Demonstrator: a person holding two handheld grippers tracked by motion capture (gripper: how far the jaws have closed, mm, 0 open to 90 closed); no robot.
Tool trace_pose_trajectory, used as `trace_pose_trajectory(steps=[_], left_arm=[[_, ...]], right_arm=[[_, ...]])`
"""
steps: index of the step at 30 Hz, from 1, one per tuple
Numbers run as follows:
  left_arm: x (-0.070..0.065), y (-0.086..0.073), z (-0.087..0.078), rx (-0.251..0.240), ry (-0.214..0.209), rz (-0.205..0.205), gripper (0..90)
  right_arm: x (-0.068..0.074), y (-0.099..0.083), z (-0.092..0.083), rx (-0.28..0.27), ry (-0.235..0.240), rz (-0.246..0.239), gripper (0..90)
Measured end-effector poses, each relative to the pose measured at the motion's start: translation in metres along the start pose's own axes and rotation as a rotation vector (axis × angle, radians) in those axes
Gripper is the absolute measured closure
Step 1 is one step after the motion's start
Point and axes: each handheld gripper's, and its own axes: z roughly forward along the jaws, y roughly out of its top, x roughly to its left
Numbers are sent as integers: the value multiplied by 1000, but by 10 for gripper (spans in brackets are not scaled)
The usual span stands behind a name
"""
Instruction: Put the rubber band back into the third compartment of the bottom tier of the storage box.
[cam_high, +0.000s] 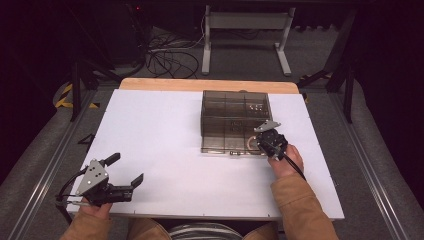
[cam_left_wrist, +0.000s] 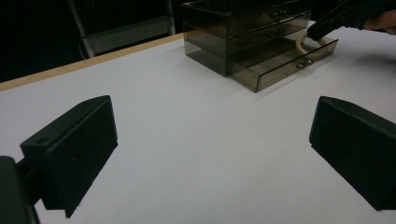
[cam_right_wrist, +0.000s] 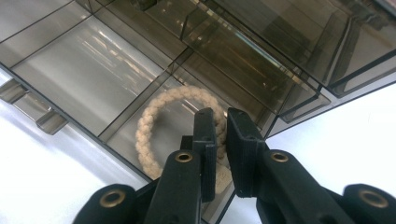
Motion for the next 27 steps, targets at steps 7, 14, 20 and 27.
trace_pose_trajectory(steps=[7,14,20,27], left_arm=[[0,0,0,1,1,1,17],[0,0,0,1,0,1,17],[0,0,0,1,1,-3,17],[0,0,0,0,1,-4,17]], right_arm=[[-1,0,1,11,15,3,803],[-2,0,0,-1,26,4,722],[-5,1,-8,-37,53,29,606],[-10,3,-26,-130,73,79,432]])
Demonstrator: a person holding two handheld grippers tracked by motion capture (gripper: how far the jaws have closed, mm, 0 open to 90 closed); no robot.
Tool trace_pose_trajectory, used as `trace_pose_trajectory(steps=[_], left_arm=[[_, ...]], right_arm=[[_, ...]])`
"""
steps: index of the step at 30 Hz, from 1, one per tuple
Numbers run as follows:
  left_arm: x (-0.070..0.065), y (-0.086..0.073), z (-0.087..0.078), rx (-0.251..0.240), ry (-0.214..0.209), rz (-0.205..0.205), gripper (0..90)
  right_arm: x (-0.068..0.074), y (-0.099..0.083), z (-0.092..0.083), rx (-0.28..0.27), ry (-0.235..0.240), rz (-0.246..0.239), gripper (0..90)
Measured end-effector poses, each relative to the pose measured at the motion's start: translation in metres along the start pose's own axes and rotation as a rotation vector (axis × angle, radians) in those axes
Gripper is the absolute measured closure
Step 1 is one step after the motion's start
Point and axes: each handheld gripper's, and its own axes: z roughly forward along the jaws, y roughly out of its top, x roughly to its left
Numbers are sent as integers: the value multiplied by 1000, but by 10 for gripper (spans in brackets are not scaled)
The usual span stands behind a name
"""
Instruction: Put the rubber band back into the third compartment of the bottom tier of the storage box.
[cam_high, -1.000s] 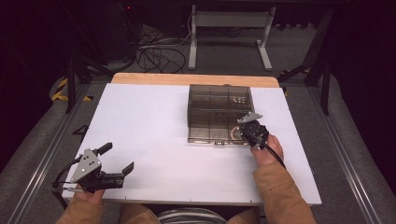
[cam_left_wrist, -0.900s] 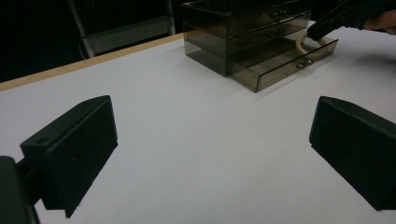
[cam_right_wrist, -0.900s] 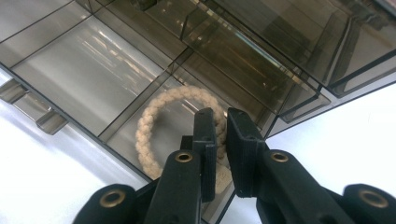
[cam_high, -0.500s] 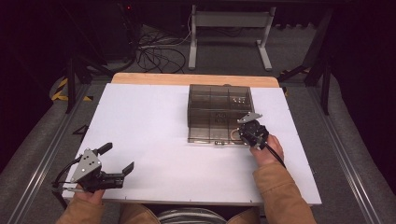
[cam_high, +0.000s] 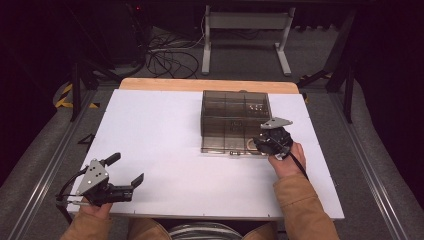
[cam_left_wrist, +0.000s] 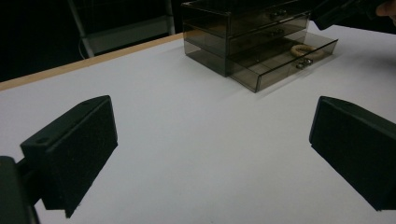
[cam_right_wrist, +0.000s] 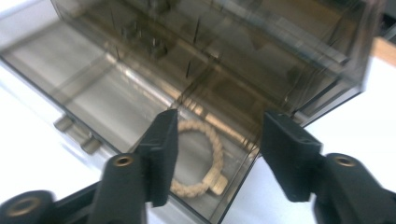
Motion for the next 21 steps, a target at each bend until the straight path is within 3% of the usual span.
trace_pose_trajectory(steps=[1,7,14,21], left_arm=[[0,0,0,-1,1,1,17],[0,0,0,-2,0,1,17],[1,0,0,-1,1,0,17],[0,0,0,-2,-1,0,17]], right_arm=[[0,1,-2,-9,14,-9,407],[5,6,-21,-83,-5,-17,340],[8,9,-30,-117,27,-29,244],[9,11,-38,-144,40,-35,211]])
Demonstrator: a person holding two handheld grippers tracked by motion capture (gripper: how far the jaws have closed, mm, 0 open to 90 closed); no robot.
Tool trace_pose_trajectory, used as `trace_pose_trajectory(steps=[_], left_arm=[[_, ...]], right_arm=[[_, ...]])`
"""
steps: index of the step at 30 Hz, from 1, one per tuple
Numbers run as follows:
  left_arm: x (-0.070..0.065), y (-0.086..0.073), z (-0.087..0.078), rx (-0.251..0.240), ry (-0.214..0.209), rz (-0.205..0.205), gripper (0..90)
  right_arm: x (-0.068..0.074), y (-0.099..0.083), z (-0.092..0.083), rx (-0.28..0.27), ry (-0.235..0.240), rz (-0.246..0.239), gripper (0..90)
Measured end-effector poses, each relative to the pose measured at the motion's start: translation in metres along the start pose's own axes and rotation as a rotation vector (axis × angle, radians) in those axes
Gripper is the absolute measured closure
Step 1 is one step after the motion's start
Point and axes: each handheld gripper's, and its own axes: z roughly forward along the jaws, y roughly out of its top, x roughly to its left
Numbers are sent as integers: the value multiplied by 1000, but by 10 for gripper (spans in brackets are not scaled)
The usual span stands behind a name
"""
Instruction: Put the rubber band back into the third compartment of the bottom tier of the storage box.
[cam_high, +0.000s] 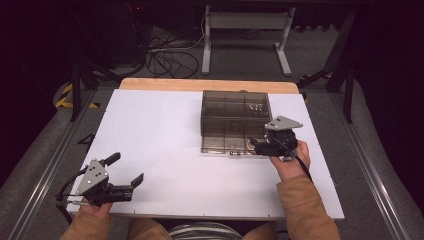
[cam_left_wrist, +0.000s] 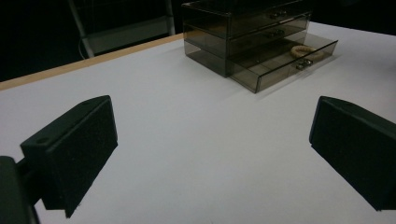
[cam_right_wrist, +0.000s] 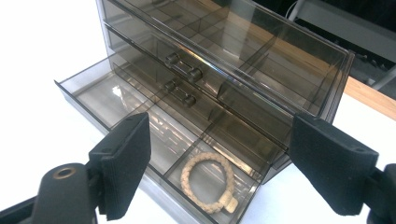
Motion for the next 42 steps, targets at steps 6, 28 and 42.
trace_pose_trajectory(steps=[6,28,42], left_arm=[[0,0,0,0,1,3,17],[0,1,-2,-6,3,4,17],[0,1,-3,-15,-3,-2,17]], right_arm=[[0,1,-5,-23,9,-2,189],[6,-7,-41,-205,240,-4,17],[8,-36,-47,-273,322,12,19]])
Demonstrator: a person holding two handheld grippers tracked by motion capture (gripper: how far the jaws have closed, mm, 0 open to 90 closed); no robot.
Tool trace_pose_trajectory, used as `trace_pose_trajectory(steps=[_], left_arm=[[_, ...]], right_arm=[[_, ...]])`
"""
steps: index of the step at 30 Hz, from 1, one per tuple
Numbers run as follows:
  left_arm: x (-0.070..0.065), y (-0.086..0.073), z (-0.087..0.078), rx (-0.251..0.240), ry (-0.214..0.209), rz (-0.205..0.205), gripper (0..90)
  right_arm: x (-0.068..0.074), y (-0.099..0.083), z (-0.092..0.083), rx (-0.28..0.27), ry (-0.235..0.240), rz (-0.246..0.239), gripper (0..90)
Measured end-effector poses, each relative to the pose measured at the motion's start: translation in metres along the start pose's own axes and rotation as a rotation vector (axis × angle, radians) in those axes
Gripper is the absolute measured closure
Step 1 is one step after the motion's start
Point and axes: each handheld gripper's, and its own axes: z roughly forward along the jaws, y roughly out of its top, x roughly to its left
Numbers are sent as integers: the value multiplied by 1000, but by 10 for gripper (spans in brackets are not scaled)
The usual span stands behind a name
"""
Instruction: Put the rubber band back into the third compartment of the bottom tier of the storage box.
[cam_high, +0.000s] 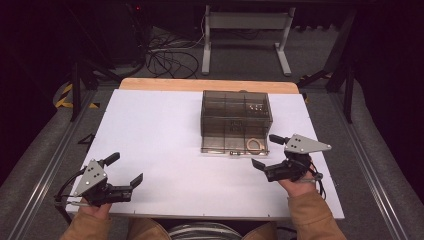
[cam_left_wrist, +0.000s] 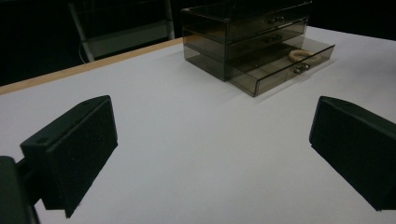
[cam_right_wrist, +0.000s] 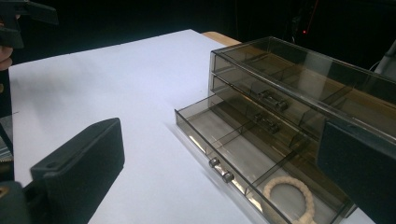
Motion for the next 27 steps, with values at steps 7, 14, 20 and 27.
trace_pose_trajectory(steps=[7,14,20,27], left_arm=[[0,0,0,-4,3,12,17],[-1,1,0,-7,5,15,16],[-1,1,0,-5,5,25,16],[-1,-1,-1,8,6,22,16]], right_arm=[[1,-17,-2,0,17,8,24],[3,-31,0,9,19,-1,24],[3,-41,1,25,22,15,24],[7,-53,2,32,23,20,20]])
